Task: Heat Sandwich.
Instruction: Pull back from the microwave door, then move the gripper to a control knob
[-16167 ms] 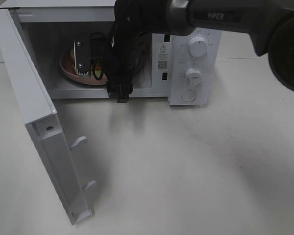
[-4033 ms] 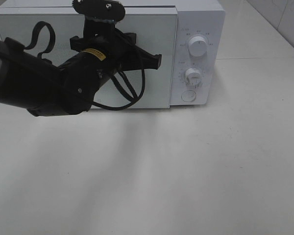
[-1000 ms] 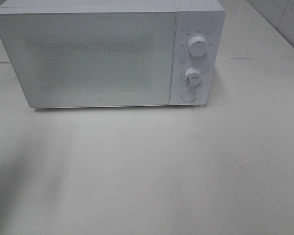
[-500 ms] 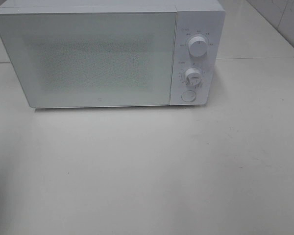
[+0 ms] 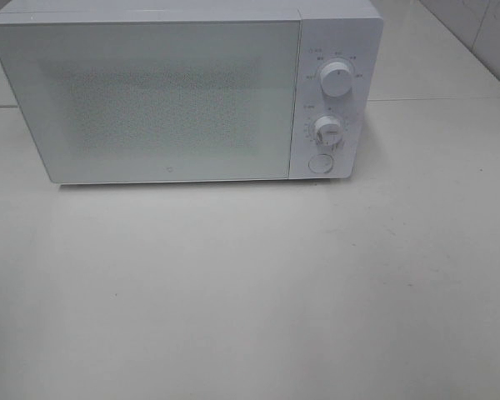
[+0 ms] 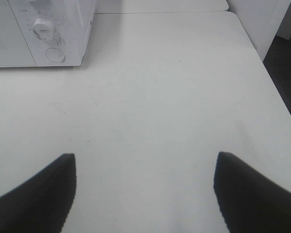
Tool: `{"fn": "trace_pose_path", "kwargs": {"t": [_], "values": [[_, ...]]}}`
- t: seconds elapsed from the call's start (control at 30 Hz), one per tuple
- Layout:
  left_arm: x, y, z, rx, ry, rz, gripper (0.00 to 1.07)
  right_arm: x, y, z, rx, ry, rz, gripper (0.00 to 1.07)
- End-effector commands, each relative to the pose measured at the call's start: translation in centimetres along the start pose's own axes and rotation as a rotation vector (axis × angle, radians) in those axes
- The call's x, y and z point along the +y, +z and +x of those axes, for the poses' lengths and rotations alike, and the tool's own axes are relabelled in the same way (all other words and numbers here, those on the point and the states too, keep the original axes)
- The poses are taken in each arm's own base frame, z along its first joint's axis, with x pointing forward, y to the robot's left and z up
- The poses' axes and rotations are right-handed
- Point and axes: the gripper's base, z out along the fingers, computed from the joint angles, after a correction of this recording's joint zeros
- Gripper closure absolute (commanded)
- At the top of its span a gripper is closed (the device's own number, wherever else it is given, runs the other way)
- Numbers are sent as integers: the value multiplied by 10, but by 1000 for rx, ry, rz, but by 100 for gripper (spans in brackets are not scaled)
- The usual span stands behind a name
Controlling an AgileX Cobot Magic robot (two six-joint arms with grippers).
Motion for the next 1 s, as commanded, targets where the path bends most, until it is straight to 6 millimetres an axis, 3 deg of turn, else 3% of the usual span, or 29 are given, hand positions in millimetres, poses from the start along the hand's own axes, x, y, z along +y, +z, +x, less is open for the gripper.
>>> {"fn": "trace_pose_path", "kwargs": {"t": [0.03, 0.2, 1.0], "values": [[0, -6, 9, -64, 2, 5, 7, -1, -3, 1, -39, -6, 7, 32], [-1, -12, 21, -203, 0, 21, 7, -1, -3, 1, -39, -6, 7, 32], [-3, -42, 56, -497, -56, 4, 7, -1, -3, 1, -39, -6, 7, 32]]}}
